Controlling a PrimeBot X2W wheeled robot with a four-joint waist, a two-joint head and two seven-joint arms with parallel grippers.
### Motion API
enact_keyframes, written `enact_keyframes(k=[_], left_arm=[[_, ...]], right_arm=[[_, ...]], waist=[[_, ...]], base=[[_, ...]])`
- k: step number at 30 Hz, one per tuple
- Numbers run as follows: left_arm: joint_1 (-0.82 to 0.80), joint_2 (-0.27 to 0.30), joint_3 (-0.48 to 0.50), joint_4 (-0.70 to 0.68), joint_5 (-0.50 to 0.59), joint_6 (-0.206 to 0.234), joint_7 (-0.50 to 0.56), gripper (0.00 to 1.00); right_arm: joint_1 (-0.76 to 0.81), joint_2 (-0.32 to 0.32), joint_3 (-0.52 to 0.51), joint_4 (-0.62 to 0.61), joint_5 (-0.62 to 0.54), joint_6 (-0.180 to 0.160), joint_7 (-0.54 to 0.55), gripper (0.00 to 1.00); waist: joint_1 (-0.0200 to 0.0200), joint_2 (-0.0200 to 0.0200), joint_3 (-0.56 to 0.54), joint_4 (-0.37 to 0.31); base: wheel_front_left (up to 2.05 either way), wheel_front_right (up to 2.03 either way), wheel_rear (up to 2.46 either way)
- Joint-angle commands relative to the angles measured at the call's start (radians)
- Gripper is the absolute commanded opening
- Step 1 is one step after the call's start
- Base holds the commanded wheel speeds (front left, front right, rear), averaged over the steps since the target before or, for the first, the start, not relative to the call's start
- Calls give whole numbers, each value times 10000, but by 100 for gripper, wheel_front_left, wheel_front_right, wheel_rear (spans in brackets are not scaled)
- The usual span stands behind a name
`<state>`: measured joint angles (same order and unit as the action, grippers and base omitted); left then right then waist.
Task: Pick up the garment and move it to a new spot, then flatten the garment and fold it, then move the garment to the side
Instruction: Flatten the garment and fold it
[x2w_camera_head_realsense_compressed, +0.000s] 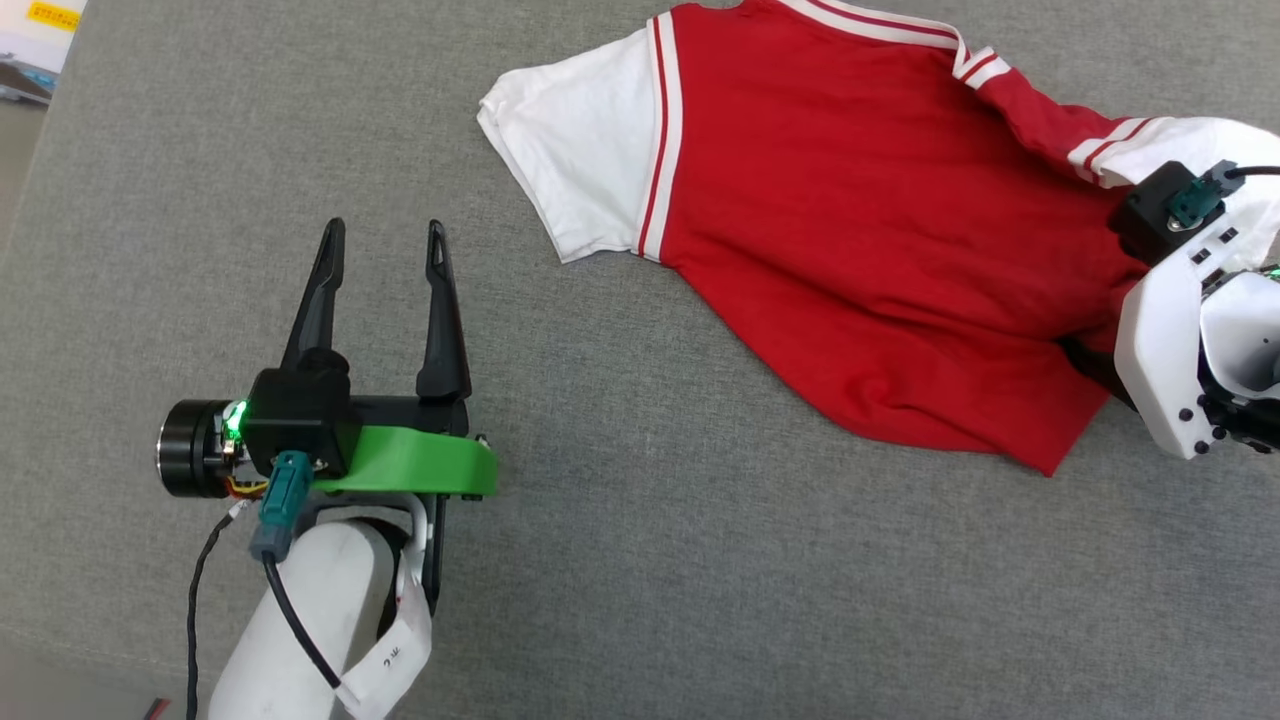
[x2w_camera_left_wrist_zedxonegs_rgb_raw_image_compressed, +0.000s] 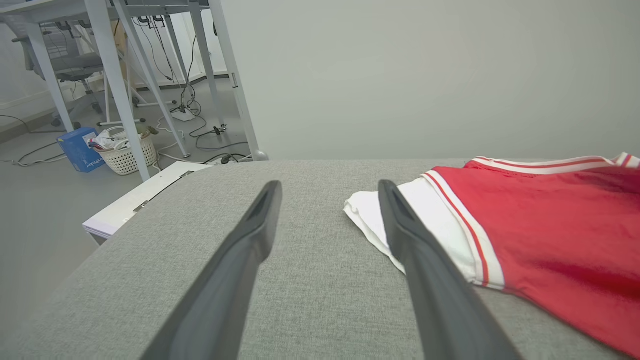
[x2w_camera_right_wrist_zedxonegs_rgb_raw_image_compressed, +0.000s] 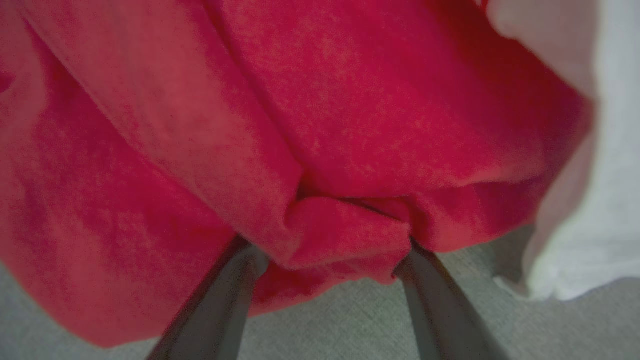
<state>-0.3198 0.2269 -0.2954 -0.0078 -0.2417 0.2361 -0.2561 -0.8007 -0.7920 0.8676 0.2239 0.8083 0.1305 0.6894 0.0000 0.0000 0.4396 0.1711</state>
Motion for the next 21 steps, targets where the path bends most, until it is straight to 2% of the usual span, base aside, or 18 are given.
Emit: enact_keyframes(k=[1, 2, 3, 5, 10, 13, 21], left_arm=[[-11, -113, 123, 53, 156, -117, -56, 100], [11, -164, 204, 82, 222, -171, -56, 100], [55, -218, 305, 123, 298, -234, -56, 100], [151, -282, 506, 197, 422, -332, -56, 100], [556, -377, 934, 376, 651, -574, -56, 100], [870, -436, 1126, 428, 782, -702, -57, 100], [1581, -527, 1602, 431, 994, -905, -57, 100]], right_arm=[[382, 359, 530, 385, 210, 2, -190, 100], [410, 385, 639, 462, 295, 2, -367, 100], [383, 386, 761, 486, 310, 2, -687, 49], [313, 392, 850, 465, 439, 2, -1301, 0], [126, 170, 674, -243, 827, 2, -2785, 0], [246, -242, 408, -1117, 1033, 2, -3421, 0], [1531, -1713, -1298, -3576, 1401, 2, -3828, 0]], waist=[[0, 0, 124, 110], [0, 0, 96, 74], [0, 0, 39, 14], [0, 0, -125, -137], [0, 0, -761, -533], [0, 0, -1217, -768], [0, 0, -1942, -1234]], base=[[0, 0, 0], [0, 0, 0], [0, 0, 0], [0, 0, 0], [0, 0, 0], [0, 0, 0], [0, 0, 0]])
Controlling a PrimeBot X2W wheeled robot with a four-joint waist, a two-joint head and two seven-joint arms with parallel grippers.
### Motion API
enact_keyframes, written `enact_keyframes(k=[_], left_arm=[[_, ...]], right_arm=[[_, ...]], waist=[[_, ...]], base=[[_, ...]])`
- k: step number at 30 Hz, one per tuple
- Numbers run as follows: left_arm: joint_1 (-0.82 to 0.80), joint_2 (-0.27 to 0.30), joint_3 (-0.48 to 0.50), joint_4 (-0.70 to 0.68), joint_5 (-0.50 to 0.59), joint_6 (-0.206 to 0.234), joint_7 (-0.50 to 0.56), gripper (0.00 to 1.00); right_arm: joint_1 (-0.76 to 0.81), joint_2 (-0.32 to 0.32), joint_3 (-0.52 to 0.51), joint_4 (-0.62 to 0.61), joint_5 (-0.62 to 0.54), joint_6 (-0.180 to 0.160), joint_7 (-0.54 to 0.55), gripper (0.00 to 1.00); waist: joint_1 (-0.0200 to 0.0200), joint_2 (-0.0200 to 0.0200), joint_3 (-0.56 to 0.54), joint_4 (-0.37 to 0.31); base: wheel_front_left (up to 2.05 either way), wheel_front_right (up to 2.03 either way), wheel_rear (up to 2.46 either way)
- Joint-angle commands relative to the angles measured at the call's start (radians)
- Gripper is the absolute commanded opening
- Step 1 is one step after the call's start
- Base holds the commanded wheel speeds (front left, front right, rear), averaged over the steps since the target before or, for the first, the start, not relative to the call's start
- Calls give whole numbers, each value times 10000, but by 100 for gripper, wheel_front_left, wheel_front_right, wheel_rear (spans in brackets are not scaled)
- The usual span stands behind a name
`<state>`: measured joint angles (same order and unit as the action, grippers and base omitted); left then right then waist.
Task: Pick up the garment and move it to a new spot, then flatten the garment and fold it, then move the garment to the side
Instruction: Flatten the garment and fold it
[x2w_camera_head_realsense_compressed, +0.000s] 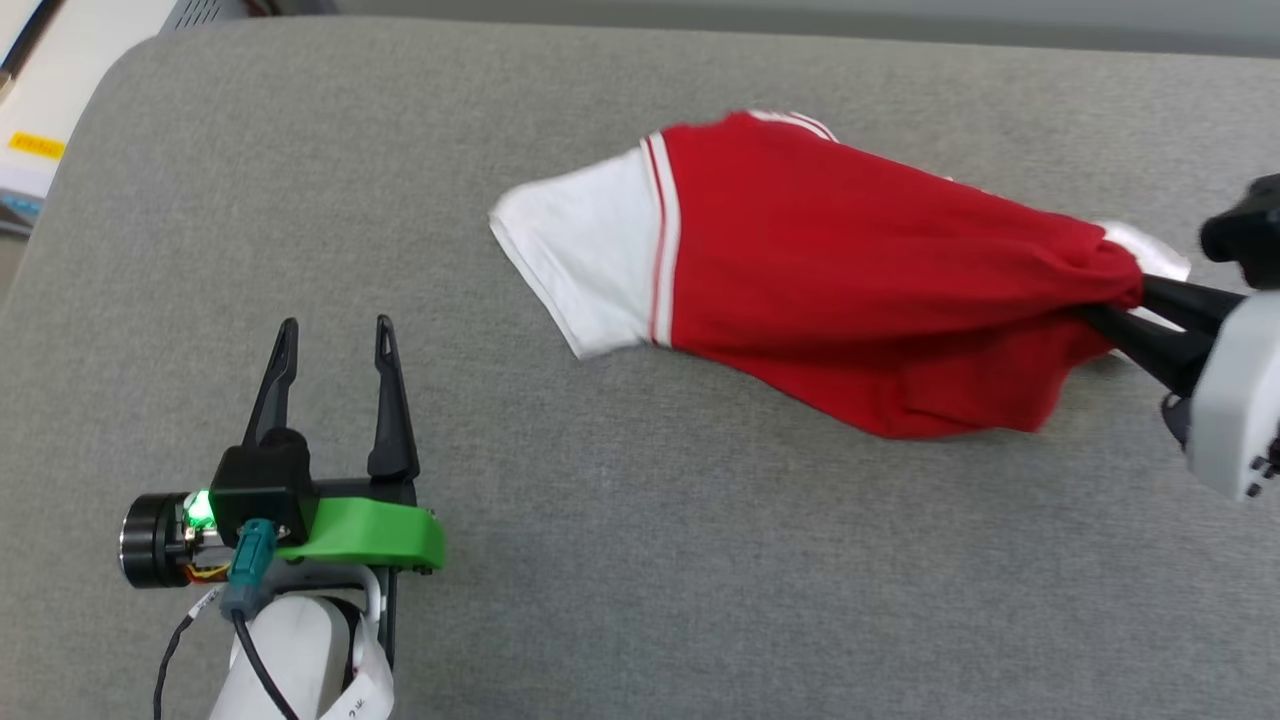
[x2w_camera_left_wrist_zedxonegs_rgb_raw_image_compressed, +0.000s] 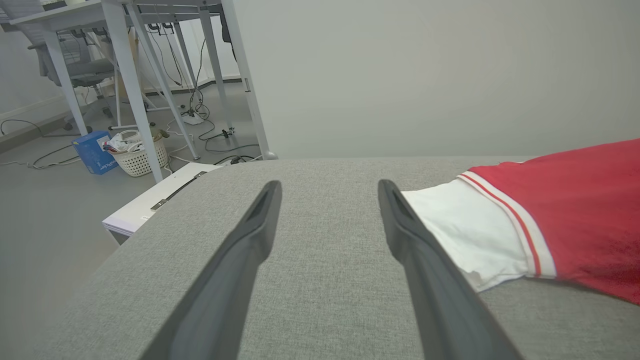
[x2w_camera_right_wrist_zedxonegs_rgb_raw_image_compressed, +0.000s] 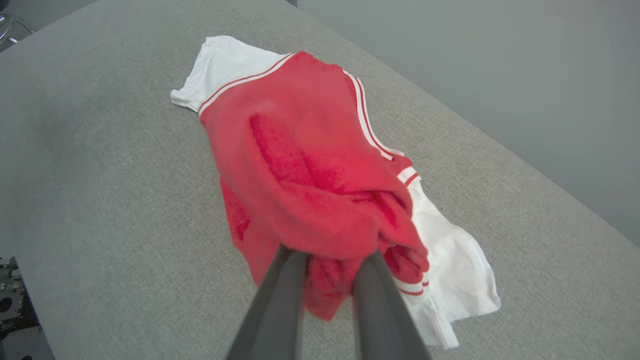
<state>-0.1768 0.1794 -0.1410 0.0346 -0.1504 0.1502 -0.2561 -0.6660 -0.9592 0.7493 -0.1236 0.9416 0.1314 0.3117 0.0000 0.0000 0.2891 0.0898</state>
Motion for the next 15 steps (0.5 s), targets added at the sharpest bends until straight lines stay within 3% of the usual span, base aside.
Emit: enact_keyframes(k=[1, 7, 10, 15], left_arm=[[200, -55, 103, 16, 97, -80, -57, 100], [422, -123, 351, 5, 223, -255, -57, 100], [454, -201, 414, 6, 298, -326, -57, 100], [353, -353, 371, 84, 440, -478, -57, 100]], right_arm=[[409, -160, -401, -341, 112, -7, -14, 0], [2020, -347, -2281, -1574, 143, -7, 401, 0], [2877, 115, -2723, -1855, -52, -7, 746, 0], [4175, 1061, -2596, -1568, -507, -7, 1167, 0]], waist=[[0, 0, -470, -450], [0, 0, -579, -541], [0, 0, -542, -517], [0, 0, -452, -356]], base=[[0, 0, 0], [0, 0, 0], [0, 0, 0], [0, 0, 0]])
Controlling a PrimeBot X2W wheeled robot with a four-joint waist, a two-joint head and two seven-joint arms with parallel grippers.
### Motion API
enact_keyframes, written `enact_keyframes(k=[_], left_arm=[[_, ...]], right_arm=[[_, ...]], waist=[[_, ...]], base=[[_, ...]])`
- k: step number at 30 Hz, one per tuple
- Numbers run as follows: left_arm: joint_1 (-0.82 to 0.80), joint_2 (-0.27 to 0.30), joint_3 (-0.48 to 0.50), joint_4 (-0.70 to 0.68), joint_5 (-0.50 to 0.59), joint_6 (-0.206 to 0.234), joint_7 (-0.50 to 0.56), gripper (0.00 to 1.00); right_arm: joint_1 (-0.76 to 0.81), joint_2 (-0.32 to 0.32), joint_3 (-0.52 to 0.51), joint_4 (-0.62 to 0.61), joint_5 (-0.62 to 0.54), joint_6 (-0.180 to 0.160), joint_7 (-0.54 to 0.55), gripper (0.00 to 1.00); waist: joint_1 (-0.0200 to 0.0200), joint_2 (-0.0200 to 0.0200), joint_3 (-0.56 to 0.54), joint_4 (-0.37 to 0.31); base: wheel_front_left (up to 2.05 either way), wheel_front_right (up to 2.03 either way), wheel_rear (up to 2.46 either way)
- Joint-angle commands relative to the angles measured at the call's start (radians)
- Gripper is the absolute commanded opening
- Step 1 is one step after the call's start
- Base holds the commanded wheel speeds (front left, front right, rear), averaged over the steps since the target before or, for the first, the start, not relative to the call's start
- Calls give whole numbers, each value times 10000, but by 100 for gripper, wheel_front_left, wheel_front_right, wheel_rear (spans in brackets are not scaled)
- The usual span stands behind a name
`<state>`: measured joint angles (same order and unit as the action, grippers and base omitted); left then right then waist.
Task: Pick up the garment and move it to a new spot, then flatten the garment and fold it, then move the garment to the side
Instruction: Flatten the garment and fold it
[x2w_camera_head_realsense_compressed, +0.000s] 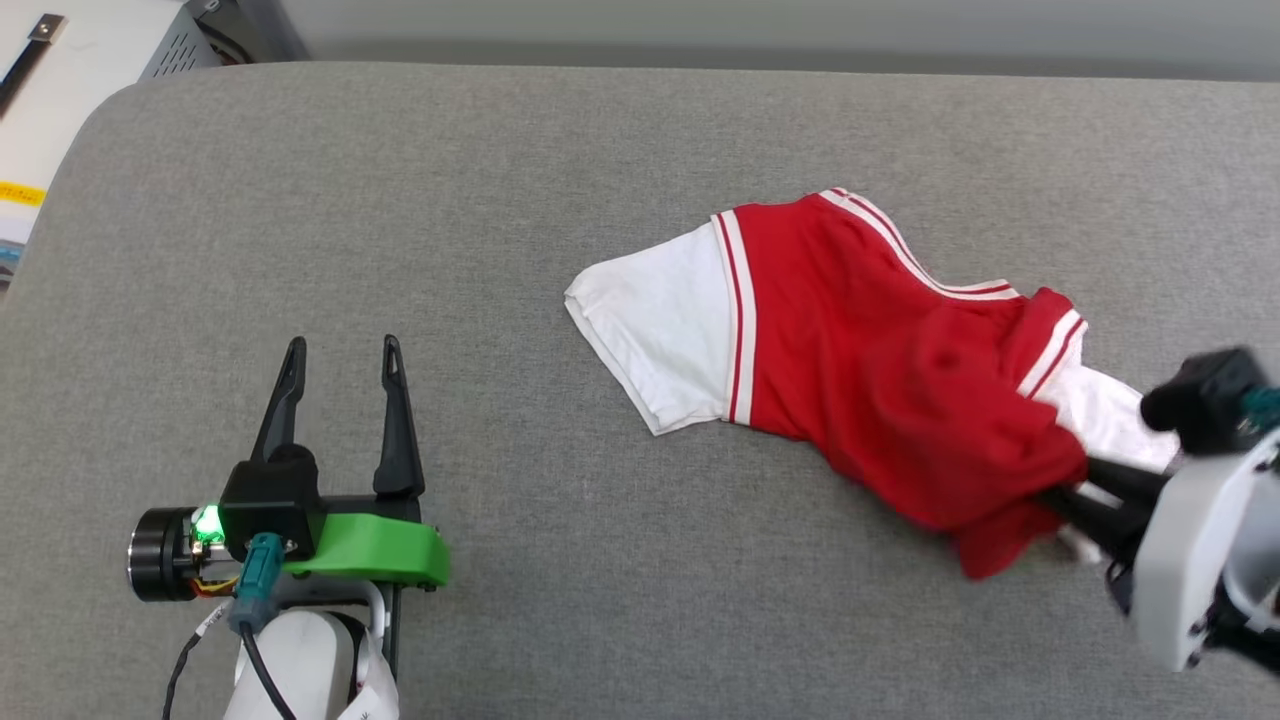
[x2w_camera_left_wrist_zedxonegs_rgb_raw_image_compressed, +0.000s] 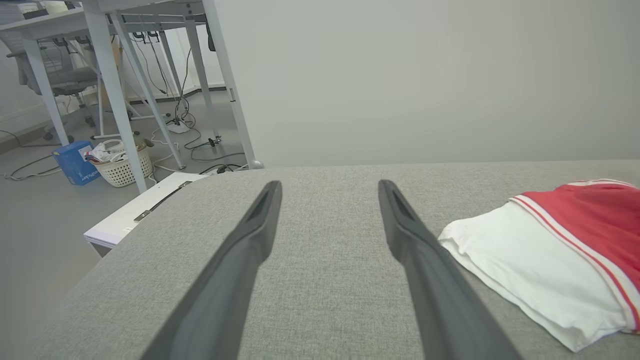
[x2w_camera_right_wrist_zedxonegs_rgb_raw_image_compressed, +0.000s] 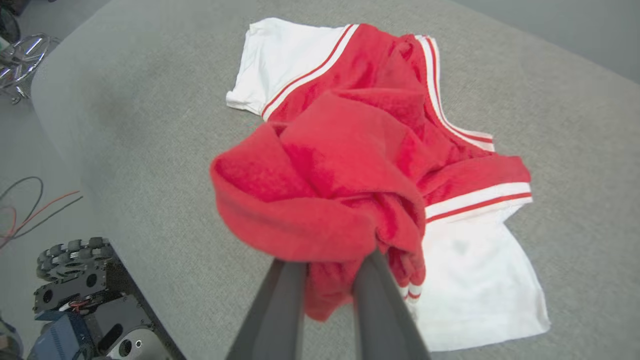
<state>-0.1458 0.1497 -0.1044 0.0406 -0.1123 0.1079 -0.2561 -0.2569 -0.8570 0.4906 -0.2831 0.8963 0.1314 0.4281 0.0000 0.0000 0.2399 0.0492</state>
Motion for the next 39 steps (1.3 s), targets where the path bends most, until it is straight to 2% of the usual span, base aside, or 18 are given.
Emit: enact_keyframes(k=[1, 6, 11, 13, 14, 15, 22, 28, 34, 39], left_arm=[[12, -85, -1, 46, 84, -87, -57, 100], [-62, -213, 33, 87, 168, -173, -57, 100], [-30, -277, 120, 128, 239, -212, -57, 100], [3, -250, 190, 134, 315, -189, -57, 100], [33, -244, 227, 129, 338, -183, -57, 100], [57, -242, 246, 130, 354, -185, -57, 100], [254, -240, 307, 88, 476, -204, -57, 100], [321, -296, 294, -32, 547, -188, -57, 100], [199, -354, 215, -143, 602, -238, -57, 100], [1, -394, 158, -220, 653, -271, -57, 100]], right_arm=[[372, 266, 85, 193, -104, -7, 30, 0], [1413, 1342, 392, 1344, -199, -7, -409, 0], [1702, 1927, 651, 2434, -685, -7, -1133, 0], [1722, 2116, 638, 2570, -820, -7, -1487, 45], [1732, 2206, 509, 2576, -851, -7, -1699, 91], [1725, 2228, 391, 2530, -953, -7, -1874, 100], [2130, 2196, -1389, 1246, -1394, -7, -2796, 100], [2235, 2198, -3489, -170, -1449, -7, -2771, 100], [1663, 1679, -5124, -219, -2017, -7, -1701, 100], [1171, 779, -5199, 590, -1781, -7, 88, 100]], waist=[[0, 0, 53, 83], [0, 0, 119, 200], [0, 0, 150, 192], [0, 0, 102, 129], [0, 0, 62, 91], [0, 0, 24, 58], [0, 0, -275, -214], [0, 0, -307, -311], [0, 0, -70, -237], [0, 0, 243, -119]], base=[[0, 0, 0], [0, 0, 0], [0, 0, 0], [0, 0, 0], [0, 0, 0], [0, 0, 0], [0, 0, 0], [0, 0, 0], [0, 0, 0], [0, 0, 0]])
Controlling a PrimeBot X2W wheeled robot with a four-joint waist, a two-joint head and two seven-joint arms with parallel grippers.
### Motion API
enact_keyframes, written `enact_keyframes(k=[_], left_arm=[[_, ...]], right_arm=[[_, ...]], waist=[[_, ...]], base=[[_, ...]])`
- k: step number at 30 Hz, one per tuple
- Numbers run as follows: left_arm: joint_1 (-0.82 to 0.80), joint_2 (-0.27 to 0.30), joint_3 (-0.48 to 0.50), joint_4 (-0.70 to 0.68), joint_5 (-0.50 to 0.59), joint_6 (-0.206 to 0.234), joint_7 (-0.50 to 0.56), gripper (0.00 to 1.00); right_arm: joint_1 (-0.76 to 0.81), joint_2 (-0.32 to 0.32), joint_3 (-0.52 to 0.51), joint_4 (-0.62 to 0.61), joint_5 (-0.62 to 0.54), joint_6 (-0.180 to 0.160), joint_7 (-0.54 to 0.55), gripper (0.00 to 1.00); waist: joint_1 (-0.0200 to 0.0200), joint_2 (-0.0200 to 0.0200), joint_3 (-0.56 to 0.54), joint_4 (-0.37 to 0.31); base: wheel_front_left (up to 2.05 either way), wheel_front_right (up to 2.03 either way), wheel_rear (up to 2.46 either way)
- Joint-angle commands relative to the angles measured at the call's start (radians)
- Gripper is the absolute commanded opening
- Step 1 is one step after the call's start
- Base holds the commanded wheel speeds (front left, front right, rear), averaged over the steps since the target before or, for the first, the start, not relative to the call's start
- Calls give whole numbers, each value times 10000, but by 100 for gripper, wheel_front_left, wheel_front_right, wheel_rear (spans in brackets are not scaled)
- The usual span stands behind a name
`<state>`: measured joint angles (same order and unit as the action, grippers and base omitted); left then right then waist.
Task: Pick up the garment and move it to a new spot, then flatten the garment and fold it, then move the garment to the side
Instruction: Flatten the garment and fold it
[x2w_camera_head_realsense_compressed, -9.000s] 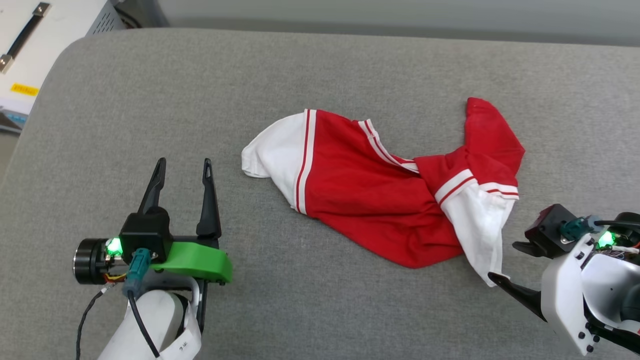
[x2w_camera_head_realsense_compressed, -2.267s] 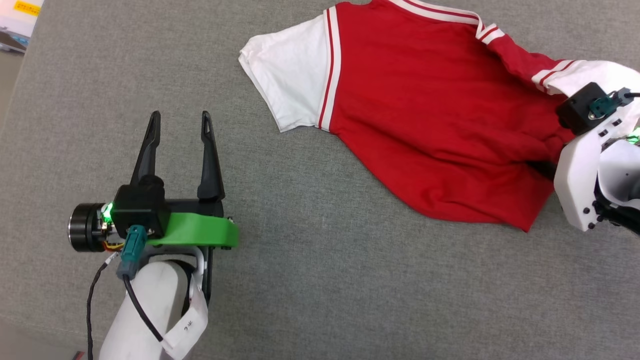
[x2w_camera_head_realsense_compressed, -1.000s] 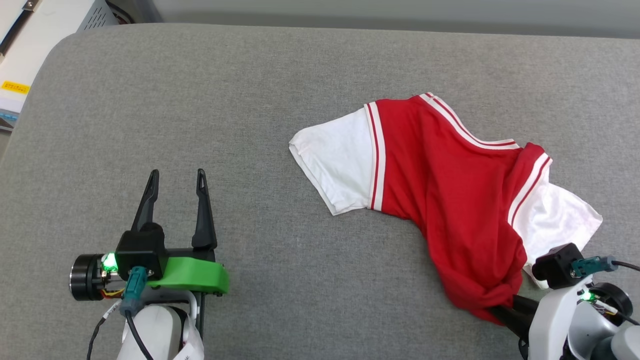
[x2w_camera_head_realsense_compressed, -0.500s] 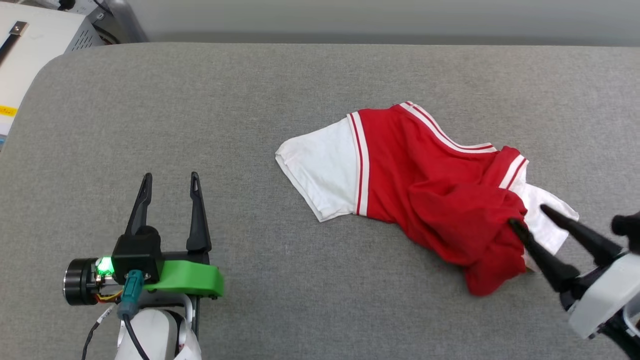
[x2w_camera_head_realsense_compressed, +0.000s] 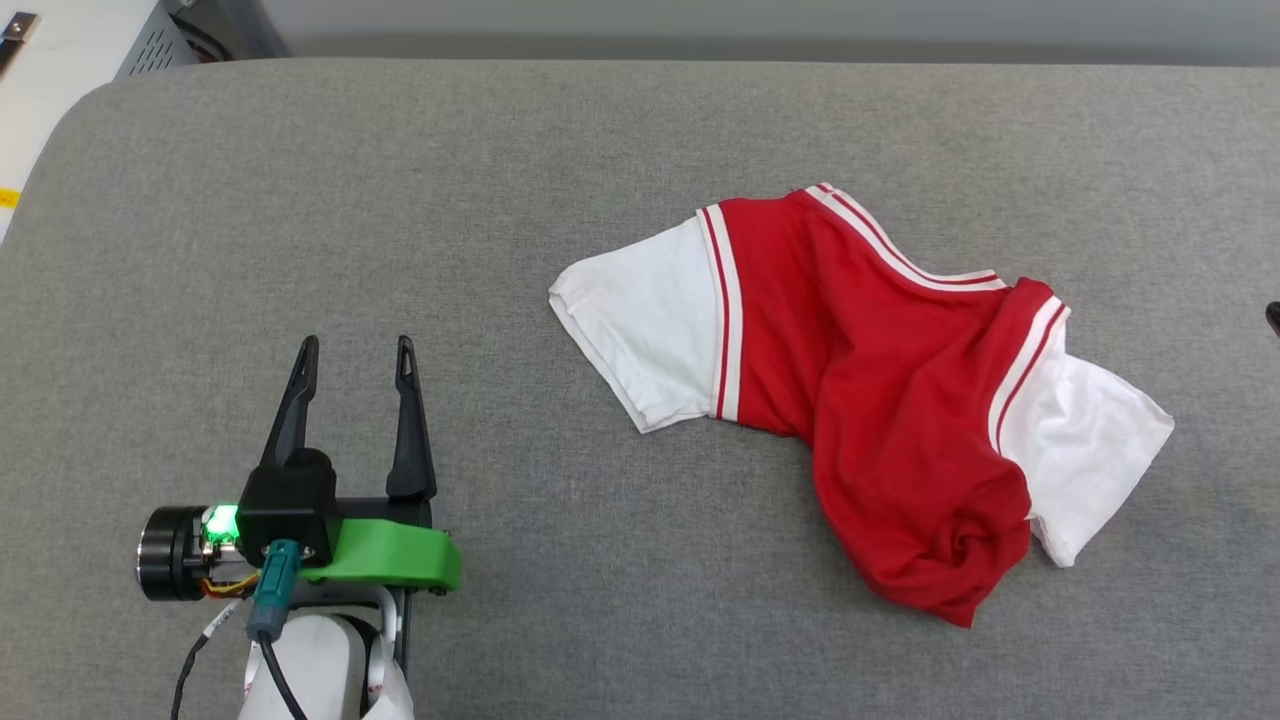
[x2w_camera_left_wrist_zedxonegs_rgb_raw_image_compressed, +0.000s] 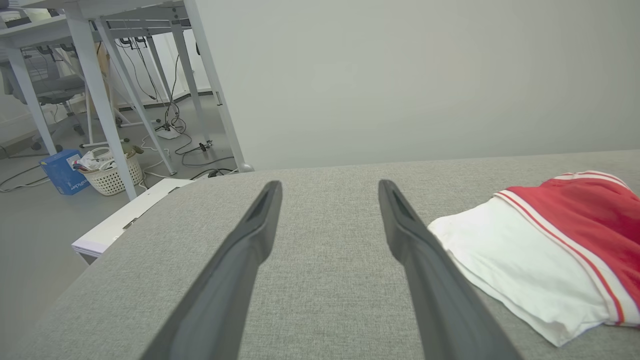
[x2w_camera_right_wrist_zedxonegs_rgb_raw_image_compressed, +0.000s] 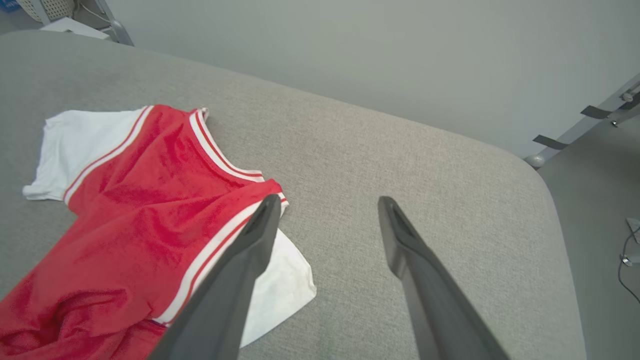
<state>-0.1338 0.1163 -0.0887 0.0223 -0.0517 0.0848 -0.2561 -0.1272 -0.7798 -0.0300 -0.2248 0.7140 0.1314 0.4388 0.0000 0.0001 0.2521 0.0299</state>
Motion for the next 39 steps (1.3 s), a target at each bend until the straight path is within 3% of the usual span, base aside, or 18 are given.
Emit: enact_keyframes(k=[1, 6, 11, 19, 26, 27, 28, 34, 39], left_arm=[[-174, -72, -20, -55, 64, -46, -57, 100], [-378, -118, -95, -99, 109, -65, -57, 100], [-623, -170, -170, -75, 131, -92, -57, 100], [-976, -241, -255, 2, 142, -137, -57, 100], [-1081, -206, -134, 141, 120, -171, -57, 100], [-1082, -194, -103, 166, 114, -170, -57, 100], [-1083, -170, -63, 197, 107, -176, -57, 100], [-1323, 138, 186, 367, 57, -371, -57, 100], [-2008, 511, 361, 648, -140, -837, -57, 100]], right_arm=[[-324, -215, 106, 247, 179, -7, 402, 100], [-719, -841, 1032, 1093, 788, -7, 2540, 100], [-1374, -788, 1838, 1732, 949, -7, 3744, 100], [-2443, -176, 2875, 3270, 457, -7, 3618, 100], [-2186, 64, 4031, 4318, 555, -7, 3138, 100], [-2187, 95, 4084, 4346, 603, -7, 2927, 29], [-2206, 93, 4137, 4329, 627, -7, 2623, 0], [-2542, -144, 3708, 3966, 547, -7, 578, 0], [-2519, -530, 3182, 3534, 509, -7, -171, 0]], waist=[[0, -1, 217, 124], [0, -1, 580, 307], [0, -1, 948, 501], [0, -1, 1443, 783], [0, -1, 1470, 767], [0, -1, 1437, 729], [0, -1, 1390, 675], [0, -1, 915, 291], [0, -1, 509, -119]], base=[[0, 0, 0], [0, 0, 0], [0, 0, 0], [0, 0, 0], [0, 0, 0], [0, 0, 0], [0, 0, 0], [0, 0, 0], [0, 0, 0]])
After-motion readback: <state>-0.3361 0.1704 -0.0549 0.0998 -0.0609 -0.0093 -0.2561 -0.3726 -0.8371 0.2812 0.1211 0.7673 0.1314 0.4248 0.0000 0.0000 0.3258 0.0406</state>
